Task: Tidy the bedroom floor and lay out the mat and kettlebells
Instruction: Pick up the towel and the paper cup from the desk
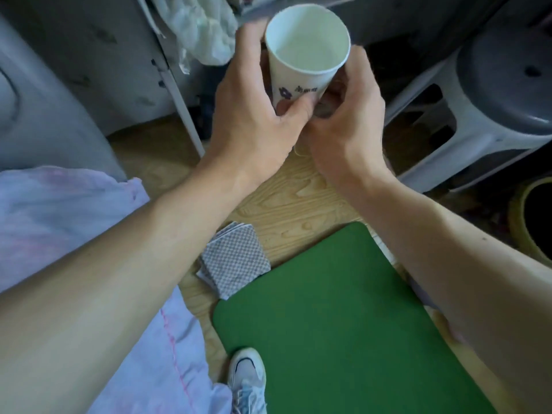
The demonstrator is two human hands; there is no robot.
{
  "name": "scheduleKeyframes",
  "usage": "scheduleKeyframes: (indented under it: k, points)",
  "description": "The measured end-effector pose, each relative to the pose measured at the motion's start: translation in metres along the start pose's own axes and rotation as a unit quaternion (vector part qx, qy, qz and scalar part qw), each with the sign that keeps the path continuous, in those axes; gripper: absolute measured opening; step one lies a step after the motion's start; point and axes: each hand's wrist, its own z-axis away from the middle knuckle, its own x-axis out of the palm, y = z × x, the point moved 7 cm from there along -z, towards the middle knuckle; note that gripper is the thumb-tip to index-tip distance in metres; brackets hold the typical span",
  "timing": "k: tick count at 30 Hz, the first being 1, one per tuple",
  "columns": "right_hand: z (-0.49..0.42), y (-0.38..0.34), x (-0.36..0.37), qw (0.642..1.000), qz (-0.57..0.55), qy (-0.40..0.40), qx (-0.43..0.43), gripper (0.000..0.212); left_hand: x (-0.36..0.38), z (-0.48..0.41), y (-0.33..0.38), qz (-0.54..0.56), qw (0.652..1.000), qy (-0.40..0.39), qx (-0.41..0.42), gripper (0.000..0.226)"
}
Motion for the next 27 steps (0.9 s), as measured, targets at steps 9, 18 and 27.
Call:
scheduleKeyframes:
  k: [9, 18, 27]
  points:
    - [0.092, 0.140, 0.034, 0.996, 0.021, -0.036, 0.080, 0.065, 0.066, 0.096, -0.124, -0.003, 0.995, -0.049, -0.090, 0.067]
    - [0.148, 0.261, 0.076, 0.990, 0.016, -0.049, 0.134, 0.061, 0.116, 0.151, -0.232, 0.025, 0.984, -0.067, -0.165, 0.057]
    - [0.187, 0.349, 0.115, 0.984, 0.082, -0.039, 0.154, 0.064, 0.152, 0.188, -0.319, -0.009, 0.976, -0.078, -0.204, 0.059]
